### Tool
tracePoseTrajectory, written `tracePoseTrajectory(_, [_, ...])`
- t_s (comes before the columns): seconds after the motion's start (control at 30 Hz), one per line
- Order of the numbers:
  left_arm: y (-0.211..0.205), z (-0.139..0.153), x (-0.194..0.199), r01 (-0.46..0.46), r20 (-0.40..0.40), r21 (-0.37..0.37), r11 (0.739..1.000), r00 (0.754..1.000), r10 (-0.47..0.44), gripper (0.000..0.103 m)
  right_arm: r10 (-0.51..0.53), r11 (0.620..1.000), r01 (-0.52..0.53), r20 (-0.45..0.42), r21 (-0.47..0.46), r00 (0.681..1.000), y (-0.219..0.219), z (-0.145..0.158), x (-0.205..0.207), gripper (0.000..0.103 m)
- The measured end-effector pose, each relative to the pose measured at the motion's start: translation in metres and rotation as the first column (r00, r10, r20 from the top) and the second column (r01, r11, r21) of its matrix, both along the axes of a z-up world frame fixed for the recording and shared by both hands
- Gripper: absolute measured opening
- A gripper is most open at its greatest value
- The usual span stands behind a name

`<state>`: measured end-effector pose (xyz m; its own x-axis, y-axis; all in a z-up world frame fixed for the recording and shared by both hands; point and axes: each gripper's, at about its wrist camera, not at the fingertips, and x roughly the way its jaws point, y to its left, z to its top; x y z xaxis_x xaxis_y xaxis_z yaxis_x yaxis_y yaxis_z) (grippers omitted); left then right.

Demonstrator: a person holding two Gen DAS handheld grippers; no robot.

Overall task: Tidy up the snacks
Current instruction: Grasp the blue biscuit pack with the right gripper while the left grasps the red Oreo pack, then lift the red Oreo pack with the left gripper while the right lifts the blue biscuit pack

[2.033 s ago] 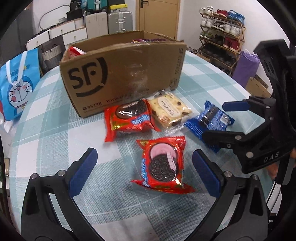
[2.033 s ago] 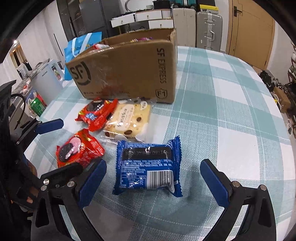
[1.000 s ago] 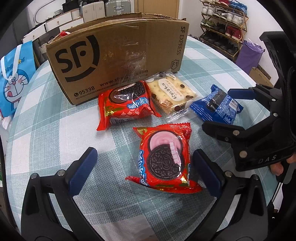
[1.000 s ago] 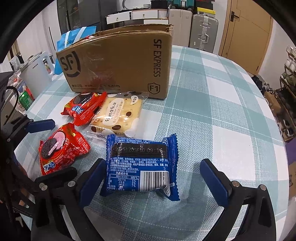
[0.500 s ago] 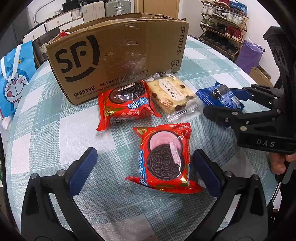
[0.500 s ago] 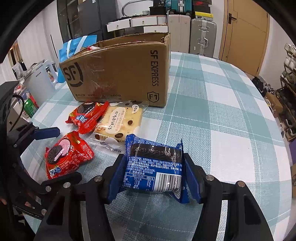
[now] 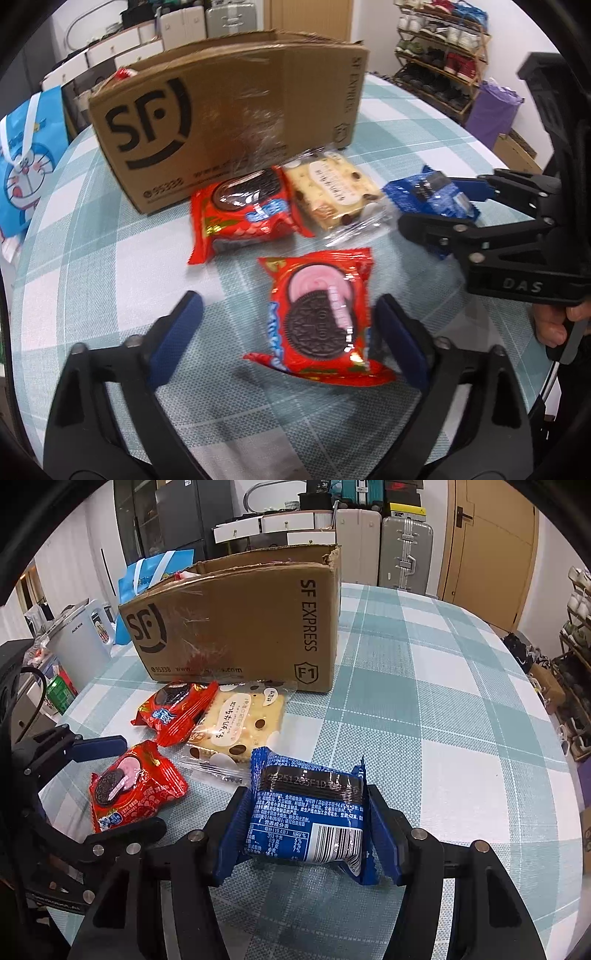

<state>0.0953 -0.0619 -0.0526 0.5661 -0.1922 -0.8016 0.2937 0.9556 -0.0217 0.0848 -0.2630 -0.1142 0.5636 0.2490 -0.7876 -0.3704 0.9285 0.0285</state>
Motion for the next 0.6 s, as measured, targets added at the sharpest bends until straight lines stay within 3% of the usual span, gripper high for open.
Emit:
tracePoseTrajectory(0.07, [-0.004,0.002,-0.003,0.025,0.012,-0.007,1.000,1.000,-0.025,0.072,0.000,1.000,0.000,0.000,0.001,1.000,0.000,0.000,0.000,0.062])
tracePoseTrajectory(0.13, [-0.008,0.004,-0.006,0.047,0.024,-0.015,0.999,0.999,-0.047,0.045,0.000,1.000,0.000,0.000,0.001,1.000,0.000,0.000,0.000,0.062])
tracePoseTrajectory(0.17, [-0.010,0.005,-0.008,0.061,0.028,-0.017,0.998,0.998,-0.061,0.042,0.000,1.000,0.000,0.000,0.002,1.000,0.000,0.000,0.000,0.062])
tracePoseTrajectory(0.6, [-0.012,0.014,-0.013,0.059,0.062,-0.013,0.998,0.996,-0.058,0.042,0.000,1.000,0.000,-0.003,0.012,1.000,-0.002,0.001,0.001,0.062])
